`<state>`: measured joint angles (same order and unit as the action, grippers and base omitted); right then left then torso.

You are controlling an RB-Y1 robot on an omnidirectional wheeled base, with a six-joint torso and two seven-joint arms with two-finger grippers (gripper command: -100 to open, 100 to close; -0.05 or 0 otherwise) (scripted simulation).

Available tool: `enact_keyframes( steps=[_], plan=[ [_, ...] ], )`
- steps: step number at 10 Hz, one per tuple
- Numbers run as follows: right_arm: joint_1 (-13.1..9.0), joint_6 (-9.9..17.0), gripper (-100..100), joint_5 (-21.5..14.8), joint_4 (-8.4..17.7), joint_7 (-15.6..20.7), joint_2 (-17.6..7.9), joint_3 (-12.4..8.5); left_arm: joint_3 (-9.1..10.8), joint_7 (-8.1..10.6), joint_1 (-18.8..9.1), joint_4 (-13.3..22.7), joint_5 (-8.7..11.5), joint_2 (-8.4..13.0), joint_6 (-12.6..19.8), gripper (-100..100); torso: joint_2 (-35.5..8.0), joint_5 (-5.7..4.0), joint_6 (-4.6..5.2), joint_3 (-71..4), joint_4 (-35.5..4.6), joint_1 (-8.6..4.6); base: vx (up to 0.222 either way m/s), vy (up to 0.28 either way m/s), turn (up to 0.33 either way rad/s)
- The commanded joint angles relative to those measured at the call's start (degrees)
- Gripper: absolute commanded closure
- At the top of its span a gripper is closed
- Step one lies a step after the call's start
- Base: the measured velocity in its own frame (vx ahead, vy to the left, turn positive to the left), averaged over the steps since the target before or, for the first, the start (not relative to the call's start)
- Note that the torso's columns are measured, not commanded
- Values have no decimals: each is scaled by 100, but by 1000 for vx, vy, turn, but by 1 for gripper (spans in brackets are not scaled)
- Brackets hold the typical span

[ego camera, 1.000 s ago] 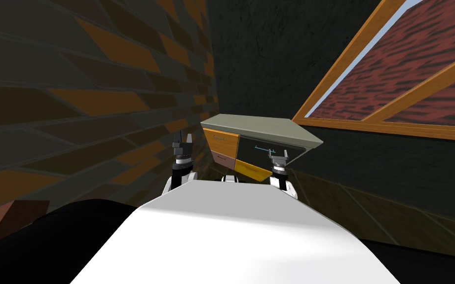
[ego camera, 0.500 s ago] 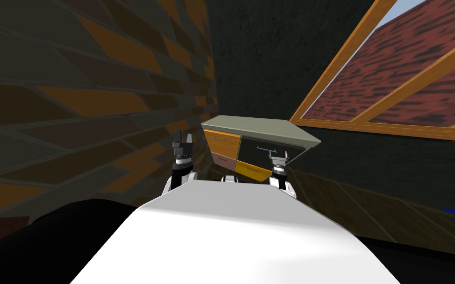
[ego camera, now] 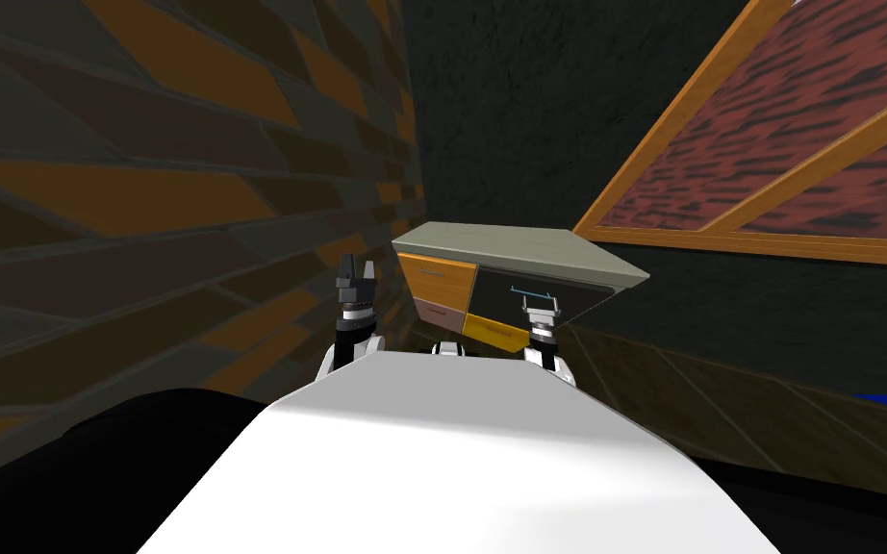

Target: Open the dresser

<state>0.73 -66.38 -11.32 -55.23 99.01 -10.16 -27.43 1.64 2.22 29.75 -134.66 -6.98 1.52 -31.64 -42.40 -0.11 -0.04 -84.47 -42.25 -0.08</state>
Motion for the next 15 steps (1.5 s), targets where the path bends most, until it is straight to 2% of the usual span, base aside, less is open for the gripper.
enact_keyframes(
  steps=[1,4,6,7,9,10,12,15],
  plan=[
    [-84,-129,-100,-12,321,303,-67,-73,0,0,0,0,0,0,0,0,2,6,1,-3,-3,10,10,84,-36],
    [-220,-289,-100,-32,706,731,-214,-180,0,0,0,0,0,0,0,0,13,11,4,-11,-3,10,14,88,-71],
    [-275,-358,-100,-40,859,909,-292,-226,0,0,0,0,0,0,0,0,14,12,2,-12,-3,8,15,79,-46],
    [-259,-339,-100,-36,819,842,-269,-212,0,0,0,0,0,0,0,0,12,10,4,-10,-3,2,7,31,-10],
    [-142,-184,-100,-298,455,755,-11,-352,1,0,-1,0,0,1,0,0,10,5,3,-9,-4,-11,18,-21,11],
    [-142,-184,-100,-298,399,755,-11,-352,1,0,0,0,0,1,0,0,15,6,4,-12,-3,-9,24,-39,5],
    [-24,-20,-100,-558,57,648,250,-490,1,0,0,0,0,1,0,0,12,11,3,-10,-3,7,22,-44,8],
    [35,62,-100,-689,-241,594,381,-559,1,0,-1,0,0,1,0,0,10,13,3,-9,-4,15,17,-22,5]
  ],
)
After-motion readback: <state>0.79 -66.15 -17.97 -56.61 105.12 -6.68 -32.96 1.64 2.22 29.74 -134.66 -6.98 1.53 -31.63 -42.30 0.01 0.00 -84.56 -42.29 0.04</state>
